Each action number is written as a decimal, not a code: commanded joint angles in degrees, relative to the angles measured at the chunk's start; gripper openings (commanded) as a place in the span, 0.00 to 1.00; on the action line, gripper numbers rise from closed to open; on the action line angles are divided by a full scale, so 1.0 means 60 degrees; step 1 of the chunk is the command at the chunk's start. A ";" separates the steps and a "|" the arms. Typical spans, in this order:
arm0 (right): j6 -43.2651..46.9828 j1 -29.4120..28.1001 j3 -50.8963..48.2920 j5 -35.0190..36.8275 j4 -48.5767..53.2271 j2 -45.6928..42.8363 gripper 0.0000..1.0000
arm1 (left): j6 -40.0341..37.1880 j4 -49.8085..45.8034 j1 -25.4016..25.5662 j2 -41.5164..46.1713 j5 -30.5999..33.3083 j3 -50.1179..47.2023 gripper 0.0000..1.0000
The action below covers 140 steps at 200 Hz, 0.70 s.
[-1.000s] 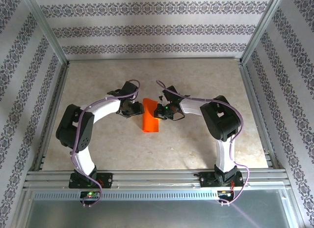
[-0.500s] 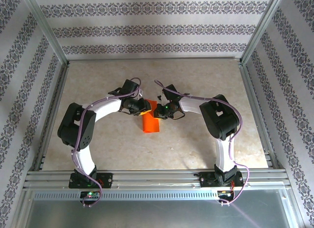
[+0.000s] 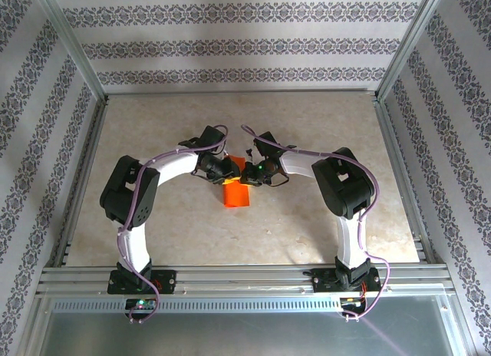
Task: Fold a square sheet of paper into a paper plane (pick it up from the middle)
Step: First fold the square sheet of paper in half at the center of the table.
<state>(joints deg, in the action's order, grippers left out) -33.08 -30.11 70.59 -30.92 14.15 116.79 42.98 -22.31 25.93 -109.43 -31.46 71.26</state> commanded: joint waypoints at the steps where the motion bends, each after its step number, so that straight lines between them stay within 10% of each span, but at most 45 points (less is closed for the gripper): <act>1: -0.0068 0.0103 -0.0300 0.1163 0.1464 0.0725 0.10 | -0.0215 -0.0663 0.0176 -0.0302 0.0238 0.0341 0.26; 140: -0.0017 0.0097 -0.0265 0.1559 0.1847 0.0848 0.10 | -0.0890 -0.1573 0.0042 -0.0615 0.1352 0.0208 0.20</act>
<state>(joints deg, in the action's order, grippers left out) -33.21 -30.11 71.16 -30.59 15.09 117.05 39.66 -29.10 26.63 -112.99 -24.53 73.54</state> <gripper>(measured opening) 0.097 0.198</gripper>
